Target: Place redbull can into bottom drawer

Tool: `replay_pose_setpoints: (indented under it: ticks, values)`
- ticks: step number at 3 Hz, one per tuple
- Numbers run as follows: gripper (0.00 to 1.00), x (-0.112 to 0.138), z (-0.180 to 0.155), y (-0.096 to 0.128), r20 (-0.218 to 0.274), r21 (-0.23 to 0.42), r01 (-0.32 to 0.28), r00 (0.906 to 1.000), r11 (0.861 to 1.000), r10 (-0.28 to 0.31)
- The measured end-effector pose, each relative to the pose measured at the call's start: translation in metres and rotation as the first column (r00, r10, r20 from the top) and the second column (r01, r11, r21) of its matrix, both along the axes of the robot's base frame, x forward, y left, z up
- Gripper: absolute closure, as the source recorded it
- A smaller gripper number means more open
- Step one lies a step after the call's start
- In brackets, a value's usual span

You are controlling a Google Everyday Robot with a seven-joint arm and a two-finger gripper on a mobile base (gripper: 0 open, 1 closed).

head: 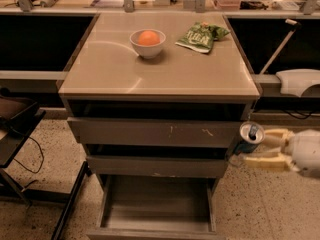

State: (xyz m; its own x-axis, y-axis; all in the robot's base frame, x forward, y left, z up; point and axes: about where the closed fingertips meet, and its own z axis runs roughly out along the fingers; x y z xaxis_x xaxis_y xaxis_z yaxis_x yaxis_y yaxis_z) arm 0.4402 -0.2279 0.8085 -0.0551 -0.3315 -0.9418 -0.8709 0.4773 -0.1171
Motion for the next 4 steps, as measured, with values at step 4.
replay_pose_setpoints:
  ticks: [4]
  values:
    - [1.00, -0.015, -0.137, 0.062, -0.033, 0.068, 0.124, 0.9920, 0.990, -0.122]
